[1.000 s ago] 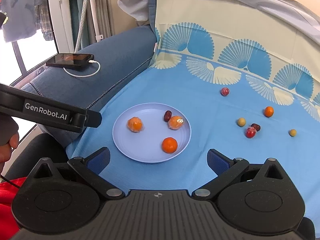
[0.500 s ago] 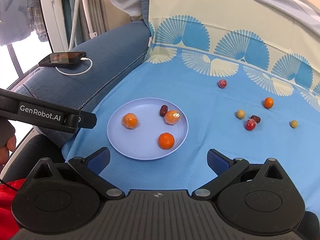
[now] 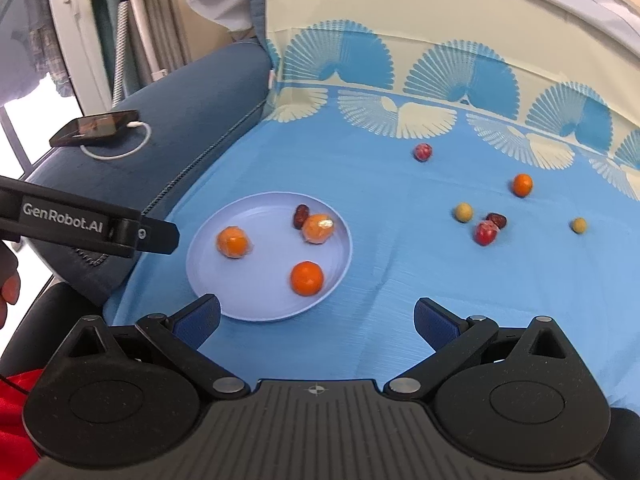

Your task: Organize fruits

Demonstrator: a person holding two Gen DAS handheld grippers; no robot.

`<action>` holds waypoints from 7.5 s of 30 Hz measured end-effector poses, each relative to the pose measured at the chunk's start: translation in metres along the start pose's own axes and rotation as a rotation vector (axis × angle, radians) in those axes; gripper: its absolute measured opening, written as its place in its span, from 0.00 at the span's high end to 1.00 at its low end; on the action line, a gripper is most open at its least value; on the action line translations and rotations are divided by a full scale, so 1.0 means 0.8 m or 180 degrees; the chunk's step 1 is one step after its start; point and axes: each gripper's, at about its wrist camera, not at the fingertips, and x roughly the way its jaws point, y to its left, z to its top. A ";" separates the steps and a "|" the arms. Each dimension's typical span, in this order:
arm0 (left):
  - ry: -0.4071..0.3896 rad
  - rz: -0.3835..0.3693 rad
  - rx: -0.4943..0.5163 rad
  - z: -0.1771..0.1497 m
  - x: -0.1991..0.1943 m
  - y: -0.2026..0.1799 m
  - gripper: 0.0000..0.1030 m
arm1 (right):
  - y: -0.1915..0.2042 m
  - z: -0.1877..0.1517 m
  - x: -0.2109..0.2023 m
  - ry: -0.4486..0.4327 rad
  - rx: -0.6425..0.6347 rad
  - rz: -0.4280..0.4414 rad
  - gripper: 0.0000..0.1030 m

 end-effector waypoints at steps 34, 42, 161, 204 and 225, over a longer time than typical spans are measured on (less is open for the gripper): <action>0.0339 -0.0408 0.0872 0.161 0.276 -0.252 0.00 | -0.332 0.019 0.124 -0.0359 0.1011 -0.1450 0.01; 0.0496 -0.0484 0.0980 0.172 0.339 -0.275 0.00 | -0.394 0.032 0.186 -0.0348 0.0969 -0.1580 0.01; -0.0006 -0.0236 0.0144 -0.016 -0.029 0.022 0.73 | 0.021 -0.001 -0.047 -0.0395 -0.0155 0.0229 0.74; 0.0431 -0.0229 0.0041 0.034 0.123 0.033 0.73 | 0.028 0.033 0.092 0.0020 -0.0331 0.0275 0.74; 0.0473 -0.0198 0.0145 0.064 0.193 0.028 0.73 | 0.030 0.044 0.170 0.0253 -0.0566 0.0365 0.74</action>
